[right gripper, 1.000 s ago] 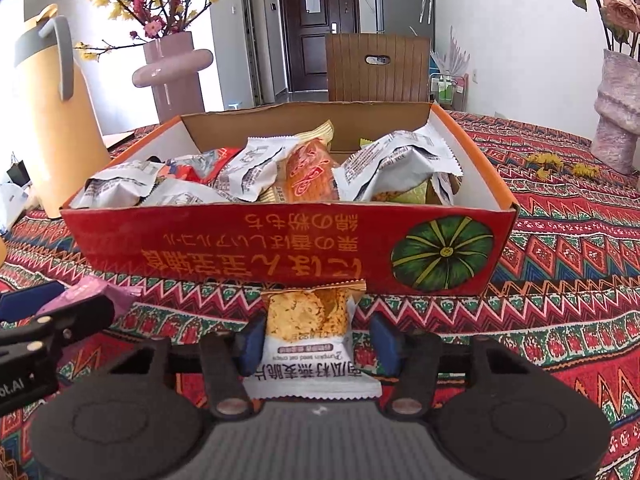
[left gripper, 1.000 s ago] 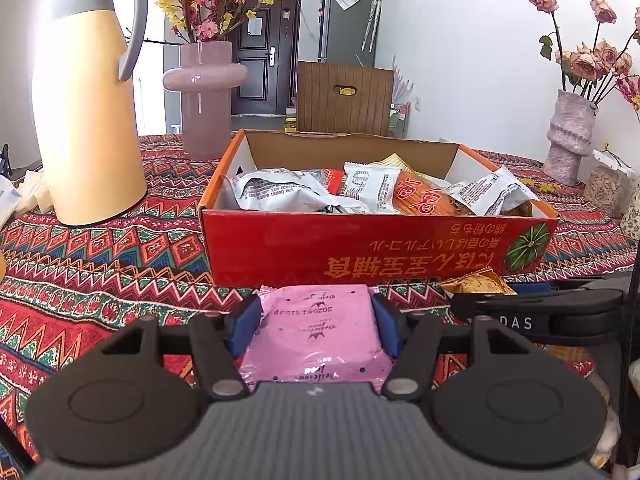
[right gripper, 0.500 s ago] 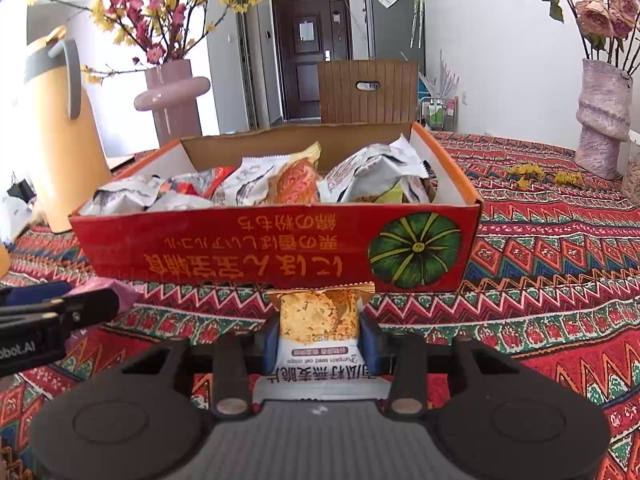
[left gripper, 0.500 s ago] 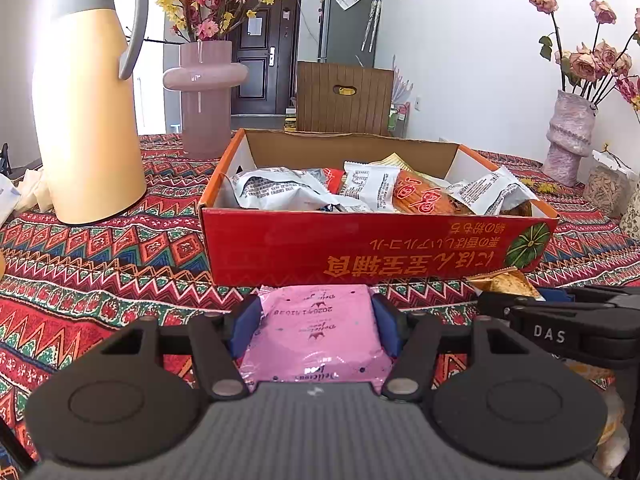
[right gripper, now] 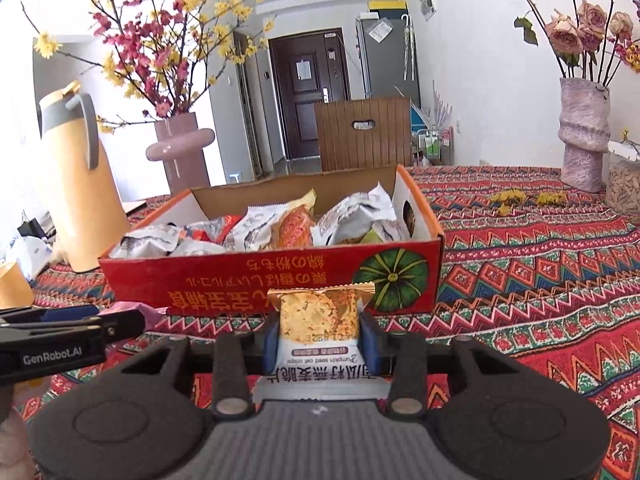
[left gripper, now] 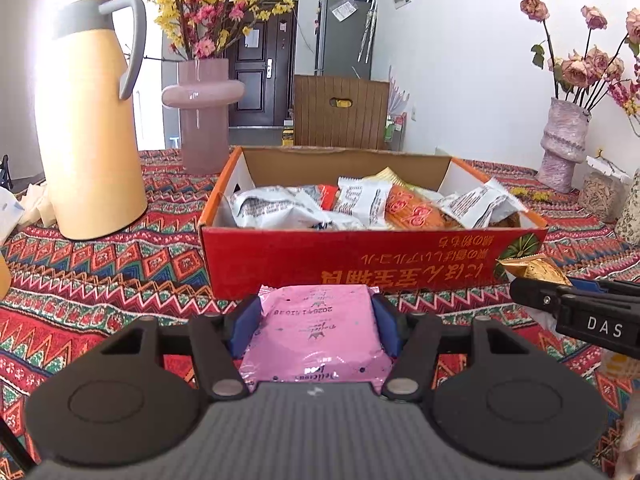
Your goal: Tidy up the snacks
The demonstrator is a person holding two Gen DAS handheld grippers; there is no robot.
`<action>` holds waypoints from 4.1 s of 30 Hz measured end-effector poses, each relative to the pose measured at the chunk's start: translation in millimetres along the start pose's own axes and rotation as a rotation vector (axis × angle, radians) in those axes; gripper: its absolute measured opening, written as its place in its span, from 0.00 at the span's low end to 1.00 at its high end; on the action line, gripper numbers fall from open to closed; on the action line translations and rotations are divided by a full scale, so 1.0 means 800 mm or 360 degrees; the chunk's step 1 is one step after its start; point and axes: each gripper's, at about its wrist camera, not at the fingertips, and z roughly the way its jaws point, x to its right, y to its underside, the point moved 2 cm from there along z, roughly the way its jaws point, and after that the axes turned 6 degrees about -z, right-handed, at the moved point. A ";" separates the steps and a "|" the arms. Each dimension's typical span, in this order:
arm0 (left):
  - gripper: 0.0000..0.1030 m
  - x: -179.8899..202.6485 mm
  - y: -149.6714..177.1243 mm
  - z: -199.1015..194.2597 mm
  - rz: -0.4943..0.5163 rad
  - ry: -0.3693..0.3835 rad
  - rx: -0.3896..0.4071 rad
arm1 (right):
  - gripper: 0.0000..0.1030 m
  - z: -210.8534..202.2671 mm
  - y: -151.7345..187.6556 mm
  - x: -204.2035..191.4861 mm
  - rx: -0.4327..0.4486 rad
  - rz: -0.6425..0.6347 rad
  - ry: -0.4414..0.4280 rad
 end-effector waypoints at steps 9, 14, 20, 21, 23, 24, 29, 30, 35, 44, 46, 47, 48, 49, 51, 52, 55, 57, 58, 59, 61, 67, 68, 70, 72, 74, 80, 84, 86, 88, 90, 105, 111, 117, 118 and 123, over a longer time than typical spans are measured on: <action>0.60 0.014 -0.041 -0.034 0.0029 0.0017 0.0176 | 0.38 -0.010 -0.035 -0.002 0.0132 -0.0041 -0.0001; 0.60 0.025 -0.069 -0.034 0.0060 -0.0010 0.0260 | 0.38 -0.007 -0.058 -0.005 0.0197 -0.0071 -0.0007; 0.60 0.031 -0.100 -0.015 0.0035 -0.0053 0.0286 | 0.38 0.004 -0.089 -0.011 0.0257 -0.0117 0.0011; 0.60 0.031 -0.104 -0.010 0.0028 -0.0059 0.0285 | 0.38 0.007 -0.095 -0.011 0.0266 -0.0123 0.0018; 0.60 0.032 -0.113 0.001 0.0009 -0.0073 0.0277 | 0.38 0.012 -0.104 -0.012 0.0282 -0.0130 0.0023; 0.60 0.032 -0.117 0.007 0.0001 -0.0082 0.0273 | 0.38 0.016 -0.109 -0.013 0.0291 -0.0133 0.0026; 0.60 0.028 -0.132 0.037 -0.0037 -0.0128 0.0257 | 0.38 0.042 -0.124 -0.013 0.0295 -0.0133 0.0041; 0.60 0.028 -0.133 0.043 -0.0044 -0.0137 0.0252 | 0.38 0.048 -0.125 -0.013 0.0290 -0.0132 0.0047; 0.60 0.022 -0.129 0.072 -0.0103 -0.0171 0.0266 | 0.38 0.076 -0.126 -0.010 0.0287 -0.0108 0.0076; 0.60 0.004 -0.115 0.103 -0.0127 -0.0182 0.0202 | 0.38 0.117 -0.103 -0.002 0.0204 -0.0076 0.0082; 0.60 0.003 -0.114 0.101 -0.0126 -0.0180 0.0206 | 0.38 0.115 -0.103 -0.002 0.0210 -0.0072 0.0082; 0.60 0.004 -0.113 0.100 -0.0125 -0.0178 0.0207 | 0.38 0.114 -0.102 -0.003 0.0213 -0.0074 0.0084; 0.60 0.004 -0.113 0.099 -0.0126 -0.0179 0.0210 | 0.38 0.114 -0.102 -0.003 0.0213 -0.0076 0.0085; 0.60 0.004 -0.114 0.099 -0.0130 -0.0180 0.0213 | 0.39 0.114 -0.102 -0.004 0.0210 -0.0079 0.0085; 0.65 0.003 -0.114 0.096 -0.0142 -0.0194 0.0229 | 0.40 0.113 -0.100 -0.002 0.0196 -0.0076 0.0082; 0.75 0.002 -0.115 0.094 -0.0152 -0.0201 0.0242 | 0.41 0.115 -0.102 -0.002 0.0194 -0.0068 0.0086; 0.89 0.001 -0.115 0.087 -0.0170 -0.0214 0.0282 | 0.70 0.112 -0.103 0.001 0.0206 -0.0042 0.0089; 0.99 0.001 -0.116 0.083 -0.0176 -0.0213 0.0298 | 0.87 0.109 -0.103 0.003 0.0227 -0.0028 0.0118; 1.00 0.001 -0.116 0.081 -0.0177 -0.0221 0.0310 | 0.92 0.107 -0.103 0.004 0.0238 -0.0023 0.0128; 1.00 0.002 -0.116 0.080 -0.0173 -0.0226 0.0315 | 0.96 0.106 -0.104 0.006 0.0242 -0.0015 0.0130; 1.00 0.002 -0.117 0.079 -0.0177 -0.0223 0.0310 | 1.00 0.106 -0.104 0.009 0.0239 0.0006 0.0132; 1.00 0.008 -0.118 0.064 -0.0158 -0.0223 0.0299 | 1.00 0.101 -0.104 0.014 0.0206 0.0032 0.0149; 1.00 0.009 -0.119 0.057 -0.0156 -0.0209 0.0303 | 1.00 0.097 -0.104 0.014 0.0210 0.0033 0.0152; 1.00 0.010 -0.117 0.045 -0.0147 -0.0200 0.0295 | 1.00 0.085 -0.104 0.015 0.0217 0.0038 0.0155; 1.00 0.010 -0.116 0.032 -0.0143 -0.0177 0.0298 | 1.00 0.071 -0.103 0.015 0.0225 0.0037 0.0151; 1.00 0.009 -0.111 0.018 -0.0135 -0.0155 0.0283 | 1.00 0.053 -0.100 0.015 0.0232 0.0024 0.0148; 1.00 0.000 -0.091 -0.015 -0.0112 -0.0102 0.0200 | 1.00 0.001 -0.080 0.013 0.0241 -0.0039 0.0117; 1.00 -0.006 -0.072 -0.032 -0.0111 -0.0080 0.0140 | 1.00 -0.025 -0.063 0.012 0.0205 -0.0046 0.0093; 1.00 -0.009 -0.062 -0.040 -0.0109 -0.0074 0.0109 | 1.00 -0.034 -0.054 0.012 0.0177 -0.0036 0.0083; 1.00 -0.011 -0.053 -0.045 -0.0103 -0.0074 0.0077 | 1.00 -0.041 -0.044 0.011 0.0145 -0.0028 0.0071; 1.00 -0.014 -0.042 -0.049 -0.0096 -0.0074 0.0047 | 1.00 -0.047 -0.034 0.009 0.0116 -0.0027 0.0062; 1.00 -0.025 0.018 -0.052 -0.0066 -0.0112 -0.0163 | 1.00 -0.061 0.018 -0.001 -0.0060 -0.0012 0.0039; 1.00 -0.025 0.024 -0.053 -0.0054 -0.0111 -0.0184 | 1.00 -0.061 0.023 -0.002 -0.0088 -0.0014 0.0042; 1.00 -0.024 0.025 -0.052 -0.0050 -0.0110 -0.0191 | 1.00 -0.059 0.024 -0.001 -0.0100 -0.0015 0.0040; 1.00 -0.024 0.025 -0.052 -0.0049 -0.0109 -0.0191 | 1.00 -0.058 0.024 -0.001 -0.0102 -0.0015 0.0041; 1.00 -0.024 0.026 -0.052 -0.0048 -0.0109 -0.0193 | 1.00 -0.057 0.024 -0.001 -0.0105 -0.0015 0.0041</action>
